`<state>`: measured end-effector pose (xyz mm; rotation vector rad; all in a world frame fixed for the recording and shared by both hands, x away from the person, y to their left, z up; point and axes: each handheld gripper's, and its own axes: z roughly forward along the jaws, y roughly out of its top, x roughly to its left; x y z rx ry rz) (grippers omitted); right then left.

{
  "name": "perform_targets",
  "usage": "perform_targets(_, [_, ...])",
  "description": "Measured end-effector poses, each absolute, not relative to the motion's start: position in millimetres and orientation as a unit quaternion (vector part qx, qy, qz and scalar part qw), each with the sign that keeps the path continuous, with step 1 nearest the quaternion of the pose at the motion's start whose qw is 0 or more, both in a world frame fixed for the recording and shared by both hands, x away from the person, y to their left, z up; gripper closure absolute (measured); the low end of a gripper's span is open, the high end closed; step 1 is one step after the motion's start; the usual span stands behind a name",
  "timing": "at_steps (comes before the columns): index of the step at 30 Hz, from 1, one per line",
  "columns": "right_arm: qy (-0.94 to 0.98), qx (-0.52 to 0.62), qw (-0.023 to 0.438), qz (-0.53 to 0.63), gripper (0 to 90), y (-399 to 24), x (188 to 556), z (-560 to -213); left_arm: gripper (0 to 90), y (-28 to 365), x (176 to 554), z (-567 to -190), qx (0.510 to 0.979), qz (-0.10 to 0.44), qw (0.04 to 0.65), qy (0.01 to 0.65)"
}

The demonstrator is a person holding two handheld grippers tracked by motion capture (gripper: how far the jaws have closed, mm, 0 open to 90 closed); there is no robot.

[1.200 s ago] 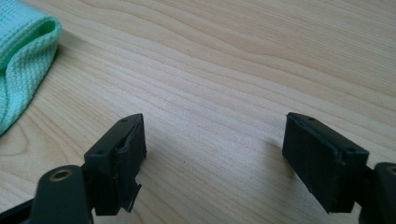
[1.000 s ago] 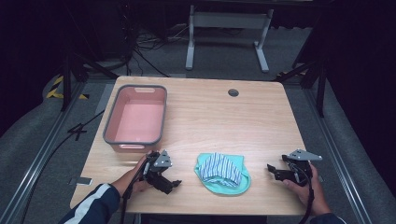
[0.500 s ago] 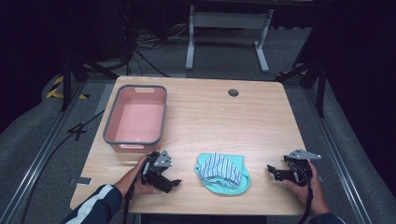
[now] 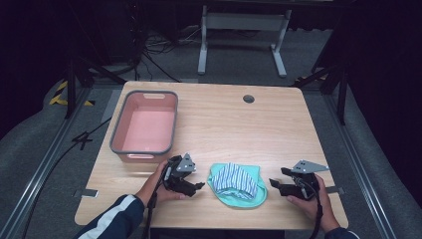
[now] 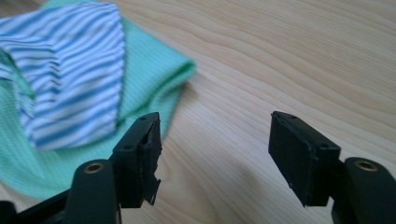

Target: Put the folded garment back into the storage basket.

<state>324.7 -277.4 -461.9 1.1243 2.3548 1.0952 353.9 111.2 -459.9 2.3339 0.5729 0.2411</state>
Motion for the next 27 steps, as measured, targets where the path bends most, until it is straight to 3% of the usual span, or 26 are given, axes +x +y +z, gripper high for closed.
perform_targets(14, [0.843, 0.374, 0.138, 0.36, 38.5, -227.0, 330.3, -466.8, 25.5, 76.6, 373.9, -473.5, 0.906, 0.074, 0.352, 0.224])
perform_targets(24, [0.85, 0.375, 0.131, 0.347, 35.3, -224.0, 330.4, -475.7, 17.3, 70.5, 370.4, -480.4, 0.907, 0.076, 0.351, 0.222])
perform_targets(27, [0.853, 0.368, 0.129, 0.348, 41.8, -223.7, 329.8, -475.5, 17.1, 69.6, 369.9, -479.9, 0.907, 0.076, 0.347, 0.225])
